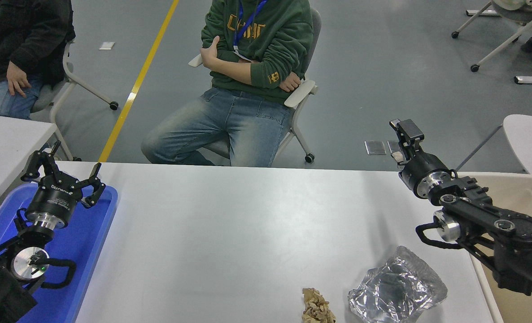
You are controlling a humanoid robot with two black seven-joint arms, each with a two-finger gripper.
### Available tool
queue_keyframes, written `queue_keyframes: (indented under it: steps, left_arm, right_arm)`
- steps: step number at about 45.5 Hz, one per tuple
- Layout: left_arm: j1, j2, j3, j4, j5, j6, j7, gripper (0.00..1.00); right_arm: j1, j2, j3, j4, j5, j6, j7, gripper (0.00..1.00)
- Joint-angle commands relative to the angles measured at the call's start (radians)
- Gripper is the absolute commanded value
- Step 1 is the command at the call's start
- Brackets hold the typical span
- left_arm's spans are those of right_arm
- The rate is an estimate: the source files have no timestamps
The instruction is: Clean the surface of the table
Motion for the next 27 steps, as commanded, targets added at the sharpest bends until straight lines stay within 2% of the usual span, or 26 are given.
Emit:
queue_keyframes:
  steps: [1,10,27]
  left_arm:
    - [0.000,0.000,0.000,0.000,0.000,0.000,0.000,1.00]
    - [0.000,0.000,0.000,0.000,0.000,0.000,0.000,1.00]
    - [0.000,0.000,0.000,0.000,0.000,0.000,0.000,1.00]
  right_arm:
    - [-0.029,0.081,0.101,-0.019,0.119,0.010,0.038,0.97]
    - [-0.038,0.139,0.180,-0.022,0.214,0.088,0.070,0.97]
    - [-0.052,0.208,0.243,-0.024,0.219,0.160,0.107,0.97]
